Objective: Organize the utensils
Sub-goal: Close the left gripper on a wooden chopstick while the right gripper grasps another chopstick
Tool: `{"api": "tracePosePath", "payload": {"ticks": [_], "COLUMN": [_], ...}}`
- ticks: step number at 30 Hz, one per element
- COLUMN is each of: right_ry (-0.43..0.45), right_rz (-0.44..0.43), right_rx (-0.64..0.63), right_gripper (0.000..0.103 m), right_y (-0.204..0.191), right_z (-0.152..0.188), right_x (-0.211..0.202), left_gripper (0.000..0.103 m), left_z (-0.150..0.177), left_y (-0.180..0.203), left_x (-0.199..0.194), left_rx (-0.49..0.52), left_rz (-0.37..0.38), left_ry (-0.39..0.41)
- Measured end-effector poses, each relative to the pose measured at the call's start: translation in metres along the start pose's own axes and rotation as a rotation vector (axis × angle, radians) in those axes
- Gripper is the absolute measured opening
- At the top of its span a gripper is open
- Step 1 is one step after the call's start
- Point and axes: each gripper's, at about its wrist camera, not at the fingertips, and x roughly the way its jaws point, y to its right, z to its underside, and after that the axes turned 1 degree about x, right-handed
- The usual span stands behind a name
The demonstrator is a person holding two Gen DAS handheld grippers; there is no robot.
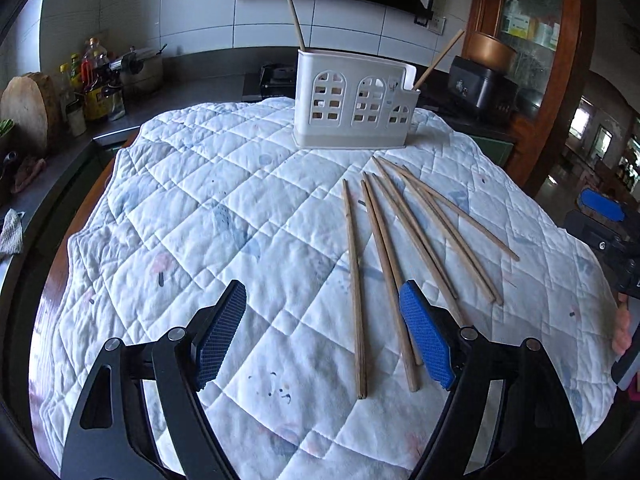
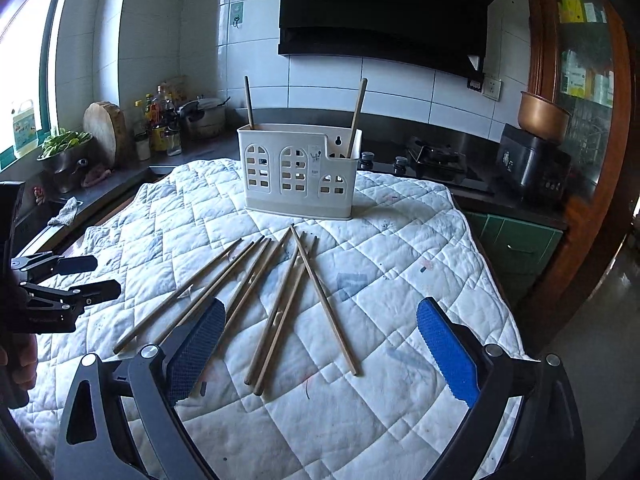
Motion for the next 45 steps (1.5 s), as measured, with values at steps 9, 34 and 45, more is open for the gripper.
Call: {"api": "tracePosePath", "payload": {"ticks": [9, 34, 45], "right_ry": [-0.026, -0.173, -0.27], "right_rz": [-0.003, -0.068, -0.105], "right_rx": [0.03, 0.066, 0.038], "right_gripper": [0.093, 0.075, 0.034], "right_y": [0.006, 0.026, 0.027], "right_z": [0.011, 0.02, 0.024], "right_x": [0.006, 0.053, 0.088], "left_gripper": [0.062, 0.011, 0.007], "left_z": [0.021, 0.026, 0.029], "left_y": [0.016, 0.022, 0.025], "left_x": [0.02, 0.044, 0.042], "left_rx": [0.001, -0.004, -0.005], "left_rz": [0.058, 0.008, 0.031], "left_ry": [-0.06, -0.111, -0.117]}}
